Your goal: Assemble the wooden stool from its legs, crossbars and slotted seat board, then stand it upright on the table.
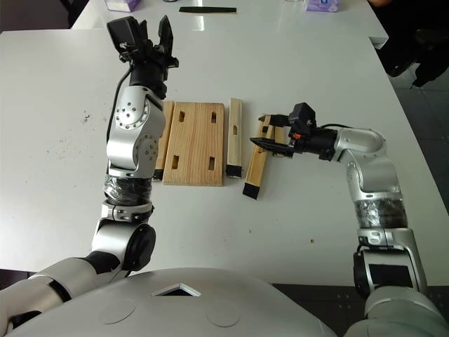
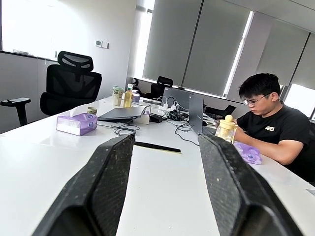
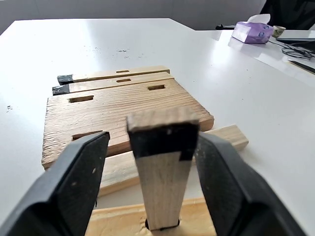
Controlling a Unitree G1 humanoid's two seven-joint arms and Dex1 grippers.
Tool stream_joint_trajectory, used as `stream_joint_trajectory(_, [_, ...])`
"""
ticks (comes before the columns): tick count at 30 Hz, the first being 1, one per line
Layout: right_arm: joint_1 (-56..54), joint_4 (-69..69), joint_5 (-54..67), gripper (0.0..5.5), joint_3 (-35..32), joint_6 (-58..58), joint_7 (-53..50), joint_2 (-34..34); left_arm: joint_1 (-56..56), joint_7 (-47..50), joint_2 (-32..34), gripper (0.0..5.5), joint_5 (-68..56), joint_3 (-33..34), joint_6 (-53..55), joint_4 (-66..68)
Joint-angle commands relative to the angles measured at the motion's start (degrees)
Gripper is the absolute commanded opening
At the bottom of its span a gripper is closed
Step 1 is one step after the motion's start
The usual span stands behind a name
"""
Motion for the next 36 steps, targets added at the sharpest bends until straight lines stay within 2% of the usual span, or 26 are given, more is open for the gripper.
stream_joint_trajectory(1, [0.6,-8.9,2.9,2.99,-5.5,5.9,-4.0,-3.4,0.9,0.1,0.1,2.4,0.3,0.3,1.4,-1.8])
stream_joint_trajectory(4, [-0.8,-13.9,6.3,2.99,-8.4,10.4,-6.3,-3.9,1.1,-0.1,0.4,2.4,0.4,0.4,2.1,-2.5])
stream_joint_trajectory(7, [-5.9,-18.5,11.9,2.99,-9.5,15.4,-11.0,-0.5,1.1,-0.1,0.6,2.4,0.6,0.6,2.5,-2.7])
stream_joint_trajectory(9, [-8.6,-19.6,10.8,2.99,-6.4,16.6,-15.6,3.2,0.8,-0.1,0.7,2.4,0.7,0.5,2.3,-2.2])
stream_joint_trajectory(13, [-9.4,-16.1,0.8,2.99,3.1,14.1,-24.0,9.6,-0.7,-0.4,-0.1,2.4,0.8,0.0,0.9,0.4])
stream_joint_trajectory(15, [-8.5,-14.0,-2.4,2.99,5.0,12.6,-26.4,11.2,-1.4,-0.6,-0.3,2.4,1.1,-0.4,0.3,1.6])
stream_joint_trajectory(19, [-9.4,-12.3,-3.8,2.99,4.3,11.6,-27.5,12.1,-2.1,-0.5,-1.0,2.4,0.8,0.1,-0.8,3.0])
stream_joint_trajectory(26, [-14.6,-16.7,2.6,2.99,-1.2,14.7,-27.7,13.7,-2.3,-0.6,-0.7,2.4,0.9,0.4,-1.6,3.8])
stream_joint_trajectory(36, [-1.4,-9.6,-5.4,2.99,4.9,9.1,-26.2,11.7,-2.5,-0.8,-1.0,2.4,0.7,0.3,-2.2,4.5])
